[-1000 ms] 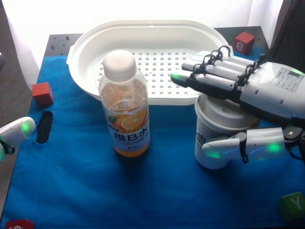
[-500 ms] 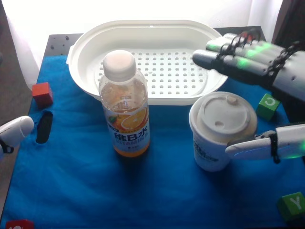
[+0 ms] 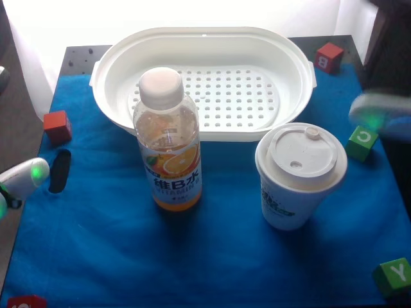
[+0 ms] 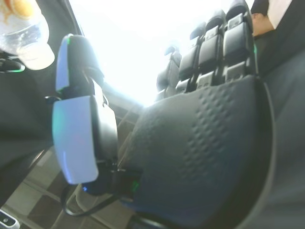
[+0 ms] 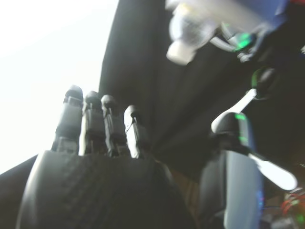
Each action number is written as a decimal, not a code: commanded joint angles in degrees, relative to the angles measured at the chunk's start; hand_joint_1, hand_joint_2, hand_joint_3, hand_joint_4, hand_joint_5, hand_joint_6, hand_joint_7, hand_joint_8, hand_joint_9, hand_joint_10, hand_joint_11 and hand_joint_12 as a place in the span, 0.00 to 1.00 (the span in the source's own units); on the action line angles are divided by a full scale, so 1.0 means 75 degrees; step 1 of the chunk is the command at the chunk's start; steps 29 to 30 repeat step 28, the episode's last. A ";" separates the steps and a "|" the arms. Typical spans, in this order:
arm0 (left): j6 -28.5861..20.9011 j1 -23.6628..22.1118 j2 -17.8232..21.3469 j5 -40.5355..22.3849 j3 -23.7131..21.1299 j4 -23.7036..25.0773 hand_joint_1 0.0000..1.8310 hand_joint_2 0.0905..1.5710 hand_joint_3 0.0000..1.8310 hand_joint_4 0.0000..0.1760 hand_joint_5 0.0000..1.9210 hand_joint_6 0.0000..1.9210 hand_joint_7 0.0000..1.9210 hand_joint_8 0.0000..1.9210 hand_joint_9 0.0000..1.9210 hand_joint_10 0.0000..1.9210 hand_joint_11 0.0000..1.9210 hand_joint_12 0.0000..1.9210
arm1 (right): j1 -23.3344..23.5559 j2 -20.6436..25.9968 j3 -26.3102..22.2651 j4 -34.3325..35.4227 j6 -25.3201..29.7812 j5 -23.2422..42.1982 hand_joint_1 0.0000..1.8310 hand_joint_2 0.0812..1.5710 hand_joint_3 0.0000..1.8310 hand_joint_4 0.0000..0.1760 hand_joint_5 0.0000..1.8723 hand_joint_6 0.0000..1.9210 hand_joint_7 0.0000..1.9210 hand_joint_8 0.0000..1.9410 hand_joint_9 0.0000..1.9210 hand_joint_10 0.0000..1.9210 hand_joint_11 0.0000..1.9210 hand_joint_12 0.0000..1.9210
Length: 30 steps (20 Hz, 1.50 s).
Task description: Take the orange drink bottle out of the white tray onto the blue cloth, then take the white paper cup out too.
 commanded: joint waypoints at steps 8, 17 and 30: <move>0.0170 -0.0313 0.0377 -0.1006 0.0131 0.0463 0.32 0.80 0.00 0.36 0.00 0.00 0.00 0.00 0.02 0.00 0.00 0.12 | -0.0061 0.0229 -0.0034 0.1275 -0.1074 0.1381 0.32 0.86 0.00 0.00 0.00 0.00 0.01 0.00 0.00 0.17 0.00 0.71; 0.0557 -0.1170 0.0919 -0.1004 0.0422 0.1000 0.32 0.81 0.00 0.83 0.00 0.00 0.00 0.00 0.00 0.00 0.00 0.00 | 0.0014 0.0296 0.0164 0.1566 -0.1279 0.1382 0.18 0.86 0.00 0.00 0.00 0.00 0.00 0.00 0.00 0.00 0.00 0.46; 0.1254 -0.3095 0.1304 -0.1010 0.0757 0.2369 0.42 0.87 0.00 0.81 0.00 0.00 0.00 0.00 0.02 0.01 0.00 0.14 | 0.0182 0.0938 0.0020 0.1744 -0.1288 0.3362 0.16 0.83 0.00 0.58 0.00 0.00 0.00 0.00 0.00 0.17 0.00 0.68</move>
